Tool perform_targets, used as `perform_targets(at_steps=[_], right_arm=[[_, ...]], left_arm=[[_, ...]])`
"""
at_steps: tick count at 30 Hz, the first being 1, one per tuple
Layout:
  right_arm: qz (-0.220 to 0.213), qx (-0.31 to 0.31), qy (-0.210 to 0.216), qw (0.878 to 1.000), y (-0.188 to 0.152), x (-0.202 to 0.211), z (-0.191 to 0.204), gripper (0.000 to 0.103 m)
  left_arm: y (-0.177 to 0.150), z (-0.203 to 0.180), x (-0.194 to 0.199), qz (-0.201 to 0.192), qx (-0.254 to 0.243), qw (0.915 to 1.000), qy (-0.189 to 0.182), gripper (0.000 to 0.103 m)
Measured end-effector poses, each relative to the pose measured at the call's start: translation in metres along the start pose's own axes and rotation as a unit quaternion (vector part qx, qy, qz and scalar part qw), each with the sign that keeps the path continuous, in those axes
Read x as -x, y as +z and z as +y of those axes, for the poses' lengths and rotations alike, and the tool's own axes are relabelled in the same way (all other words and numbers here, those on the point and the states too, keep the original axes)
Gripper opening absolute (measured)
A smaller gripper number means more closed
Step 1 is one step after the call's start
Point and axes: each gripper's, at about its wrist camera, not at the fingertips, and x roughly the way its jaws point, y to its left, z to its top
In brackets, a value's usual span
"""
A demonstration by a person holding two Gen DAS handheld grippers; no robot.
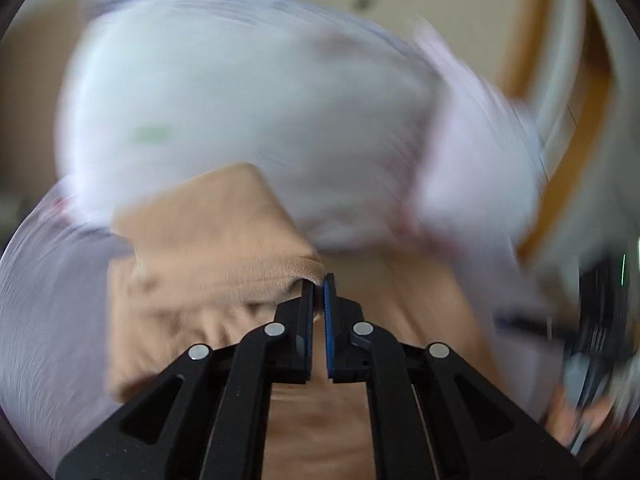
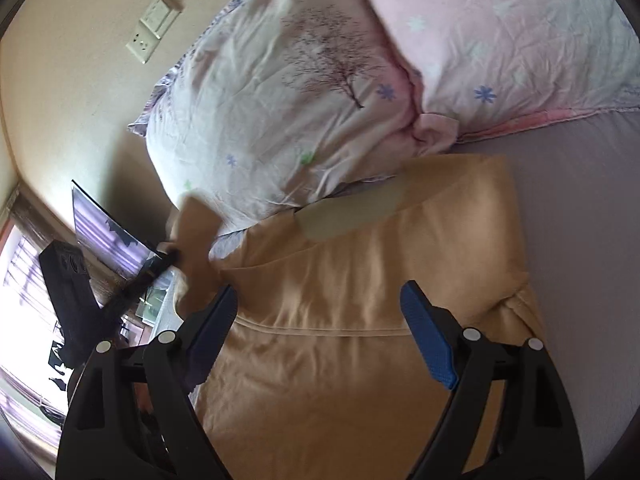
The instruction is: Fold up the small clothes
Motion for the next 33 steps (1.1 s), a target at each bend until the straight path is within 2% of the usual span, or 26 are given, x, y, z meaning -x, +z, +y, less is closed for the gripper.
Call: perform_targets(at_steps=[1, 2, 5, 6, 7, 9, 10, 12, 14, 16, 19, 22, 23, 24, 27, 28, 29, 30, 31, 33], right_arm=[[0.000, -0.002, -0.006, 1.000, -0.001, -0.001, -0.005, 0.085], [0.000, -0.008, -0.010, 1.000, 0.000, -0.002, -0.011, 0.085], [0.019, -0.035, -0.004, 0.999, 0.000, -0.008, -0.029, 0.085], [0.029, -0.041, -0.005, 0.999, 0.000, -0.012, -0.033, 0.084], [0.042, -0.041, -0.019, 0.998, 0.000, -0.018, -0.039, 0.078], [0.054, -0.043, -0.051, 0.996, 0.002, -0.027, -0.043, 0.064], [0.056, -0.050, -0.073, 0.995, 0.005, -0.033, -0.049, 0.058], [0.051, -0.067, -0.111, 0.990, 0.009, -0.039, -0.059, 0.054], [0.050, -0.105, -0.110, 0.987, 0.011, -0.044, -0.072, 0.054], [0.043, -0.127, -0.104, 0.986, 0.012, -0.046, -0.075, 0.054], [0.016, -0.074, -0.125, 0.989, 0.017, -0.046, -0.050, 0.054], [0.031, -0.004, -0.153, 0.988, 0.027, -0.069, -0.015, 0.054], [0.038, 0.007, -0.177, 0.984, 0.030, -0.077, -0.010, 0.054], [0.041, 0.015, -0.223, 0.974, 0.032, -0.088, -0.004, 0.054], [0.036, 0.024, -0.307, 0.951, 0.040, -0.109, -0.008, 0.054], [0.050, 0.028, -0.332, 0.942, 0.039, -0.120, -0.014, 0.045], [0.053, 0.028, -0.336, 0.940, 0.037, -0.124, -0.020, 0.043], [0.034, 0.041, -0.338, 0.940, 0.034, -0.120, -0.019, 0.025], [0.032, 0.047, -0.333, 0.941, 0.033, -0.117, -0.021, 0.019], [0.027, 0.023, -0.298, 0.954, 0.038, -0.105, -0.030, 0.012]], left_arm=[[-0.008, -0.030, -0.019, 0.030, -0.053, 0.9982, -0.004, 0.006], [-0.023, -0.058, -0.042, 0.067, -0.099, 0.9928, -0.012, 0.009], [-0.056, -0.081, -0.062, 0.126, -0.120, 0.9837, -0.043, 0.013], [-0.062, -0.079, -0.056, 0.128, -0.115, 0.9836, -0.054, 0.025], [-0.068, -0.074, -0.047, 0.124, -0.108, 0.9844, -0.062, 0.043], [-0.071, -0.056, -0.023, 0.108, -0.087, 0.9890, -0.053, 0.056], [-0.073, -0.051, -0.014, 0.104, -0.080, 0.9904, -0.044, 0.056], [-0.083, -0.032, 0.006, 0.104, -0.067, 0.9923, -0.012, 0.058], [-0.091, -0.008, 0.017, 0.108, -0.055, 0.9919, 0.037, 0.060], [-0.098, 0.008, 0.021, 0.120, -0.041, 0.9899, 0.062, 0.060], [-0.112, 0.027, 0.029, 0.138, -0.007, 0.9879, 0.070, 0.060], [-0.121, 0.033, 0.026, 0.149, 0.008, 0.9867, 0.065, 0.061], [-0.125, 0.034, 0.026, 0.151, 0.010, 0.9864, 0.064, 0.061], [-0.126, 0.032, 0.024, 0.150, 0.010, 0.9865, 0.064, 0.064], [-0.128, 0.027, 0.023, 0.147, 0.006, 0.9871, 0.064, 0.069], [-0.129, 0.025, 0.024, 0.147, 0.005, 0.9873, 0.061, 0.070], [-0.130, 0.024, 0.024, 0.146, 0.004, 0.9874, 0.061, 0.070], [-0.132, 0.023, 0.025, 0.146, 0.003, 0.9875, 0.060, 0.070], [-0.133, 0.023, 0.026, 0.145, 0.002, 0.9877, 0.057, 0.072], [-0.134, 0.024, 0.025, 0.143, 0.004, 0.9883, 0.052, 0.073]])
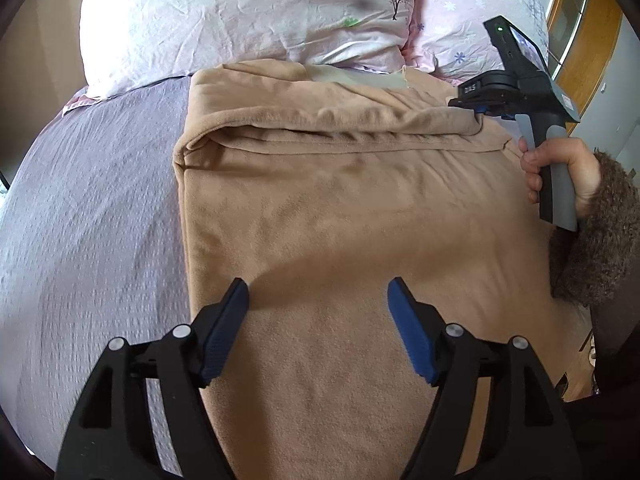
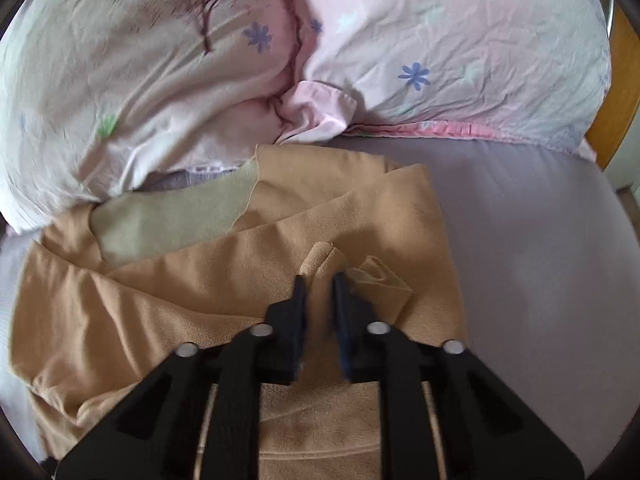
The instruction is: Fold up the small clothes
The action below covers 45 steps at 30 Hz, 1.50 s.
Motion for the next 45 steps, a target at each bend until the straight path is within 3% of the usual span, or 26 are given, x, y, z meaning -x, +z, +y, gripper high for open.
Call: perform_targets(at_steps=[1, 3, 4, 5, 6, 7, 9, 10, 11, 14, 20, 24, 28, 32, 33, 35, 36, 38, 39, 41, 42, 43, 44, 45], right_arm=[[0.001, -0.032, 0.056, 0.998, 0.005, 0.007, -0.015, 0.012], [-0.047, -0.079, 0.146, 0.985, 0.014, 0.030, -0.034, 0.012], [-0.091, -0.093, 0.204, 0.970, 0.014, 0.050, -0.045, 0.012], [-0.131, -0.096, 0.237, 0.958, 0.009, 0.067, -0.056, 0.012], [-0.145, -0.094, 0.242, 0.955, 0.004, 0.076, -0.060, 0.012], [-0.134, -0.090, 0.218, 0.962, -0.004, 0.077, -0.066, 0.013], [-0.059, -0.105, 0.166, 0.979, -0.020, 0.057, -0.082, 0.013], [-0.017, -0.136, 0.149, 0.979, -0.031, 0.044, -0.100, 0.013], [-0.005, -0.155, 0.148, 0.977, -0.036, 0.041, -0.108, 0.013], [-0.019, -0.183, 0.152, 0.971, -0.046, 0.050, -0.133, 0.014], [-0.023, -0.172, 0.147, 0.974, -0.030, 0.056, -0.120, 0.018], [0.024, -0.189, 0.150, 0.970, -0.036, 0.049, -0.112, 0.029], [0.031, -0.219, 0.164, 0.961, -0.047, 0.060, -0.122, 0.049], [0.041, -0.227, 0.174, 0.957, -0.045, 0.054, -0.122, 0.049], [0.048, -0.222, 0.179, 0.957, -0.044, 0.049, -0.118, 0.048], [0.053, -0.190, 0.187, 0.962, -0.037, 0.041, -0.105, 0.013], [0.054, -0.178, 0.186, 0.965, -0.033, 0.038, -0.099, 0.005], [0.008, -0.153, 0.209, 0.966, -0.020, 0.052, -0.089, 0.005], [-0.027, -0.145, 0.232, 0.962, -0.015, 0.065, -0.087, 0.005], [-0.124, -0.122, 0.293, 0.940, -0.010, 0.102, -0.087, 0.005], [-0.158, -0.106, 0.283, 0.940, -0.012, 0.114, -0.087, 0.005], [-0.171, -0.092, 0.241, 0.951, -0.016, 0.116, -0.087, 0.005], [-0.133, -0.091, 0.202, 0.966, -0.020, 0.098, -0.089, 0.005], [-0.097, -0.096, 0.184, 0.973, -0.022, 0.082, -0.092, 0.005]], left_arm=[[0.000, 0.001, 0.000, -0.002, 0.002, 1.0000, -0.002, 0.073], [-0.001, 0.001, 0.000, -0.004, 0.006, 1.0000, -0.005, 0.073], [-0.002, 0.000, 0.001, -0.006, 0.006, 0.9999, -0.005, 0.074], [-0.003, 0.000, 0.001, -0.007, 0.007, 0.9999, -0.006, 0.074], [-0.004, 0.000, 0.002, -0.008, 0.007, 0.9999, -0.007, 0.074], [-0.005, 0.000, 0.002, -0.010, 0.008, 0.9999, -0.009, 0.074], [-0.007, 0.000, 0.003, -0.013, 0.009, 0.9998, -0.014, 0.075], [-0.008, 0.000, 0.004, -0.014, 0.010, 0.9997, -0.016, 0.075], [-0.008, 0.000, 0.004, -0.014, 0.011, 0.9997, -0.016, 0.075], [-0.009, -0.002, 0.004, -0.013, 0.012, 0.9997, -0.015, 0.075], [-0.010, -0.004, 0.003, -0.011, 0.009, 0.9998, -0.011, 0.079], [-0.010, -0.004, 0.002, -0.010, 0.009, 0.9999, -0.011, 0.079], [-0.009, -0.004, 0.001, -0.009, 0.007, 0.9998, -0.014, 0.081], [-0.009, -0.006, -0.001, -0.010, 0.001, 0.9999, -0.014, 0.084], [-0.009, -0.007, -0.001, -0.011, 0.000, 0.9999, -0.013, 0.084], [-0.010, -0.006, -0.001, -0.013, 0.001, 0.9998, -0.015, 0.084], [-0.011, -0.006, -0.001, -0.014, 0.003, 0.9998, -0.017, 0.084], [-0.011, -0.004, 0.000, -0.016, 0.008, 0.9996, -0.021, 0.084], [-0.011, -0.004, 0.001, -0.017, 0.010, 0.9996, -0.022, 0.084], [-0.012, -0.004, 0.002, -0.019, 0.013, 0.9995, -0.024, 0.084], [-0.013, -0.004, 0.002, -0.020, 0.013, 0.9994, -0.024, 0.084], [-0.013, -0.004, 0.002, -0.020, 0.013, 0.9994, -0.023, 0.084], [-0.013, -0.005, 0.003, -0.020, 0.013, 0.9995, -0.023, 0.084], [-0.013, -0.005, 0.003, -0.020, 0.012, 0.9995, -0.023, 0.084]])
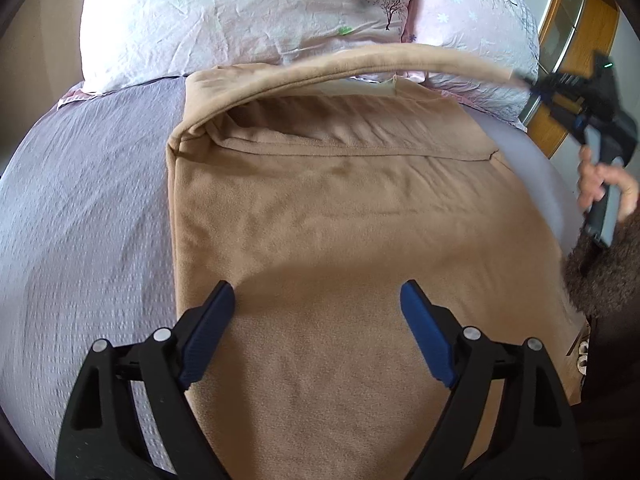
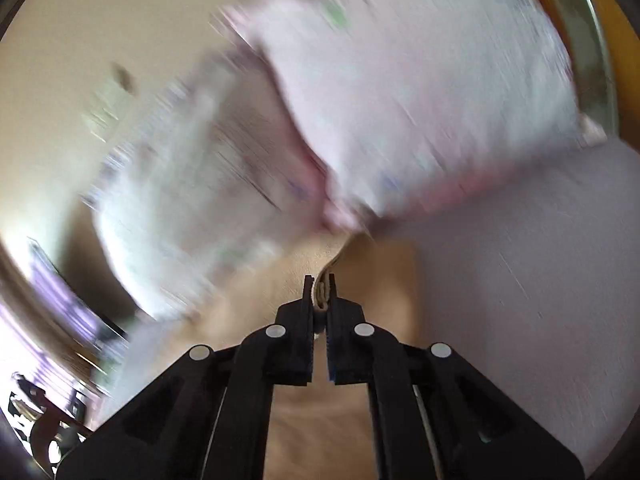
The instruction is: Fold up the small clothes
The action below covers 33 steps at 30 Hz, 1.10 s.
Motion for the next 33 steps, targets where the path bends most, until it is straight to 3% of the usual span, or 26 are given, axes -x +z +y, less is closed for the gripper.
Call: perform_targets(at_steps=[1, 3, 5, 6, 7, 9, 10, 12, 15, 17, 19, 21, 23, 27, 30, 33], right_arm=[[0.064, -0.031, -0.033, 0.997, -0.010, -0.023, -0.021, 0.005], [0.105, -0.073, -0.051, 0.990, -0.018, -0.034, -0.040, 0.005], [0.073, -0.082, -0.045, 0.993, -0.017, -0.020, -0.041, 0.011], [0.051, -0.069, -0.046, 0.995, -0.013, -0.012, -0.035, 0.021], [0.029, -0.049, -0.036, 0.998, -0.011, -0.004, -0.026, 0.039], [0.019, -0.022, -0.014, 0.999, -0.009, -0.004, -0.014, 0.051], [0.041, -0.013, -0.006, 0.999, -0.011, -0.016, -0.010, 0.051], [0.119, -0.010, -0.032, 0.992, -0.017, -0.049, -0.017, 0.049], [0.112, -0.008, -0.024, 0.993, -0.021, -0.032, -0.019, 0.045], [0.105, 0.006, 0.036, 0.994, -0.028, 0.004, -0.018, 0.052], [0.104, 0.036, 0.106, 0.988, -0.043, 0.048, -0.017, 0.083], [0.115, 0.074, 0.156, 0.978, -0.062, 0.086, -0.015, 0.091], [0.134, 0.119, 0.182, 0.967, -0.093, 0.128, -0.018, 0.091], [0.179, 0.136, 0.183, 0.957, -0.157, 0.183, -0.054, 0.091], [0.217, 0.079, 0.154, 0.961, -0.188, 0.184, -0.093, 0.089], [0.238, 0.045, 0.134, 0.961, -0.201, 0.162, -0.111, 0.088]], left_arm=[[0.000, 0.000, 0.000, 0.000, 0.000, 1.0000, 0.000, 0.084], [-0.001, 0.000, 0.001, -0.001, 0.001, 1.0000, -0.001, 0.084], [-0.002, 0.000, 0.003, -0.001, 0.004, 1.0000, -0.003, 0.084], [-0.003, 0.000, 0.004, -0.002, 0.007, 1.0000, -0.004, 0.084], [-0.004, 0.000, 0.005, -0.003, 0.010, 0.9999, -0.007, 0.084], [-0.004, 0.001, 0.007, -0.007, 0.015, 0.9998, -0.013, 0.084], [-0.005, 0.001, 0.009, -0.011, 0.020, 0.9996, -0.018, 0.084], [-0.006, 0.004, 0.014, -0.018, 0.034, 0.9987, -0.032, 0.082], [-0.015, 0.008, 0.041, -0.044, 0.047, 0.9964, -0.054, 0.081], [-0.026, 0.014, 0.065, -0.066, 0.048, 0.9941, -0.071, 0.082], [-0.040, 0.024, 0.086, -0.076, 0.054, 0.9900, -0.106, 0.084], [-0.059, 0.042, 0.107, -0.081, 0.069, 0.9821, -0.155, 0.084], [-0.082, 0.062, 0.124, -0.083, 0.082, 0.9740, -0.194, 0.084], [-0.129, 0.083, 0.139, -0.067, 0.101, 0.9752, -0.185, 0.085], [-0.150, 0.089, 0.133, -0.048, 0.128, 0.9730, -0.186, 0.085], [-0.152, 0.087, 0.113, -0.031, 0.141, 0.9693, -0.199, 0.085]])
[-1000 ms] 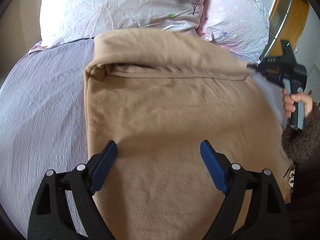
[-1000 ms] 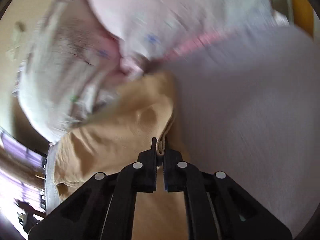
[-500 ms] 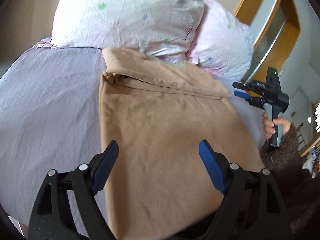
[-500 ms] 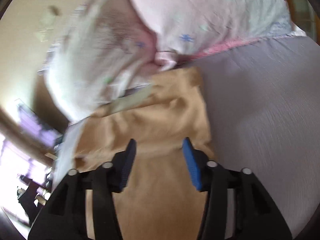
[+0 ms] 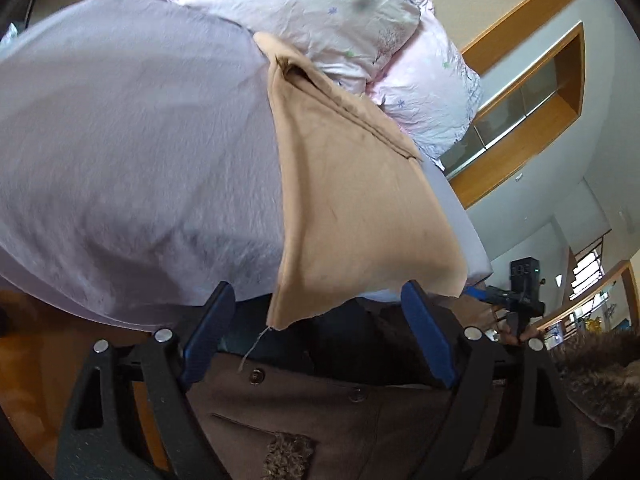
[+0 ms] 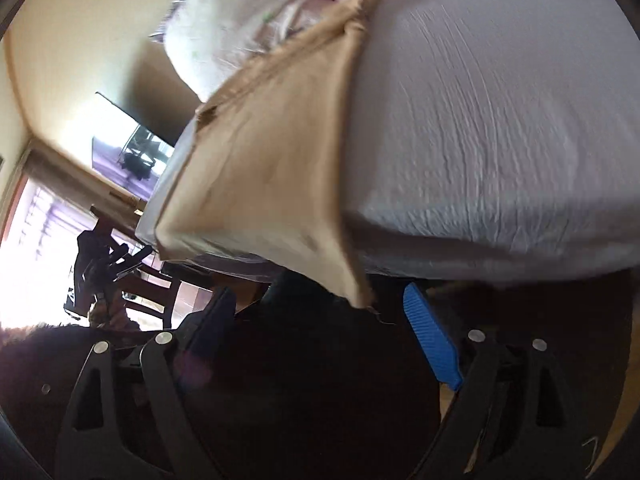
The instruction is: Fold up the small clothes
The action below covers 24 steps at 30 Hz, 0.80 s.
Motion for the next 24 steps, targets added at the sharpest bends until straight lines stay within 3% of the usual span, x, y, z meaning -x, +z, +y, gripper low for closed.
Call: perform_targets(at_steps=[3, 5, 6, 7, 8, 9, 12, 16, 20, 24], right_arm=[[0.001, -0.009, 0.052, 0.999, 0.006, -0.026, -0.008, 0.081], [0.006, -0.017, 0.077, 0.997, 0.008, -0.038, -0.012, 0.061], [0.014, -0.017, 0.094, 0.995, 0.008, -0.046, -0.014, 0.034], [0.020, -0.014, 0.110, 0.994, 0.006, -0.052, -0.013, 0.009], [0.022, -0.009, 0.116, 0.993, 0.005, -0.054, -0.011, 0.008], [0.014, 0.002, 0.125, 0.992, 0.004, -0.052, -0.007, 0.007], [-0.027, 0.024, 0.171, 0.985, 0.006, -0.029, 0.008, 0.007], [-0.123, 0.079, 0.187, 0.971, 0.060, 0.015, 0.045, 0.007], [-0.203, 0.112, 0.162, 0.959, 0.152, 0.026, 0.079, 0.007], [-0.255, 0.060, 0.105, 0.959, 0.262, -0.009, 0.080, 0.007]], left_arm=[[0.004, 0.000, -0.023, 0.014, 0.010, 0.9997, -0.019, 0.083], [0.008, 0.002, -0.038, 0.019, 0.025, 0.9990, -0.030, 0.077], [0.009, 0.004, -0.046, 0.024, 0.037, 0.9983, -0.038, 0.065], [0.009, 0.007, -0.051, 0.028, 0.049, 0.9973, -0.047, 0.046], [0.009, 0.011, -0.057, 0.035, 0.065, 0.9959, -0.052, 0.033], [0.009, 0.013, -0.060, 0.040, 0.074, 0.9951, -0.053, 0.008], [0.010, 0.008, -0.049, 0.035, 0.083, 0.9931, -0.075, 0.007], [0.051, -0.032, -0.015, -0.017, 0.018, 0.9962, -0.083, 0.007], [0.145, -0.056, -0.010, -0.093, -0.025, 0.9928, -0.072, 0.007], [0.242, -0.040, -0.066, -0.120, 0.021, 0.9917, -0.040, 0.007]])
